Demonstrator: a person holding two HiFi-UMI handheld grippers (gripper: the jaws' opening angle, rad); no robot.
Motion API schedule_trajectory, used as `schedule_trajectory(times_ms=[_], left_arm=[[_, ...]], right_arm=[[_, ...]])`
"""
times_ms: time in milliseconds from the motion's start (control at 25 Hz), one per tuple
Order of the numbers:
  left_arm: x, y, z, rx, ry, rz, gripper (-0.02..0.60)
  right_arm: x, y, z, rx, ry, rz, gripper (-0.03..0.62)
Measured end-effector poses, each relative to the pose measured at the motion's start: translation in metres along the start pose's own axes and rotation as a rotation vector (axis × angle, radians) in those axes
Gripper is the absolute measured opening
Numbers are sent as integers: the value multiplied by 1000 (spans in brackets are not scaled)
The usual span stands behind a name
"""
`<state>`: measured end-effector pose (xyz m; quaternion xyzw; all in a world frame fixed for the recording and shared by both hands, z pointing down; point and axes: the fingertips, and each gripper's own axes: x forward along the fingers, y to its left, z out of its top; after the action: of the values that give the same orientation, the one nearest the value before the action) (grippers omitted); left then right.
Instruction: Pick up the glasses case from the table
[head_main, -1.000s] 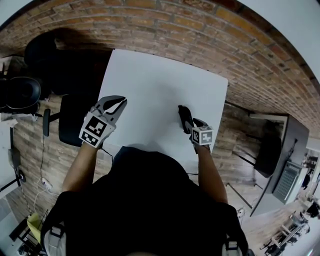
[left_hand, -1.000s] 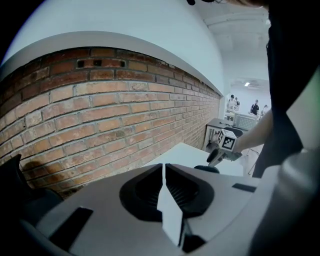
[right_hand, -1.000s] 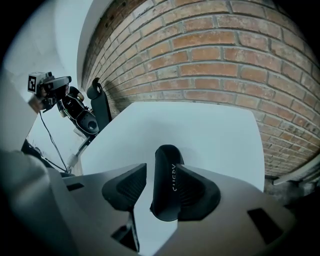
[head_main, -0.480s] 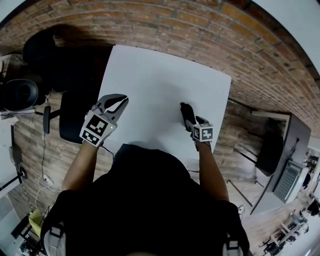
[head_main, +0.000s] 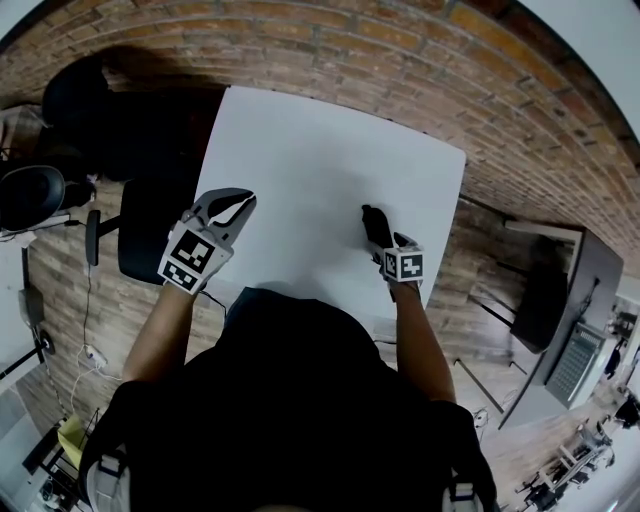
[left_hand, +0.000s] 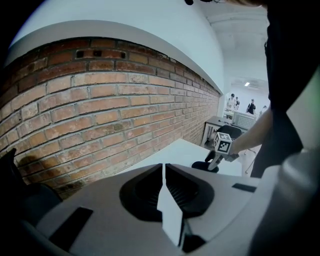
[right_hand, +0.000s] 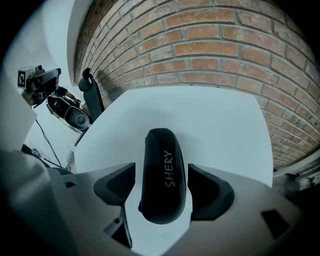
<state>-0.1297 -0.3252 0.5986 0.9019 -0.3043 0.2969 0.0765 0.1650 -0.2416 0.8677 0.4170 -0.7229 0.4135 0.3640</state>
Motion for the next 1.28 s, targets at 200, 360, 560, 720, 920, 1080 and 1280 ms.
schedule_trajectory(times_ms=[200, 360, 560, 720, 920, 1080, 1280], left_arm=[[4, 1, 0, -6, 1, -6, 25], [5, 3, -2, -9, 5, -8, 25], [8, 4, -7, -14, 13, -13, 25], [8, 5, -9, -20, 15, -14, 25], [11, 5, -11, -22, 18, -22, 25], [11, 5, -14, -29, 22, -26, 25], [14, 4, -17, -36, 28, -31, 25]], right_arm=[[6, -2, -3, 1, 22, 1, 341], [11, -4, -6, 3, 35, -1, 347], [19, -6, -7, 4, 49, -2, 353], [25, -4, -10, 0, 64, -3, 357], [30, -5, -14, 1, 78, -10, 360], [33, -6, -15, -15, 87, -18, 362], [37, -6, -14, -20, 87, -32, 364]])
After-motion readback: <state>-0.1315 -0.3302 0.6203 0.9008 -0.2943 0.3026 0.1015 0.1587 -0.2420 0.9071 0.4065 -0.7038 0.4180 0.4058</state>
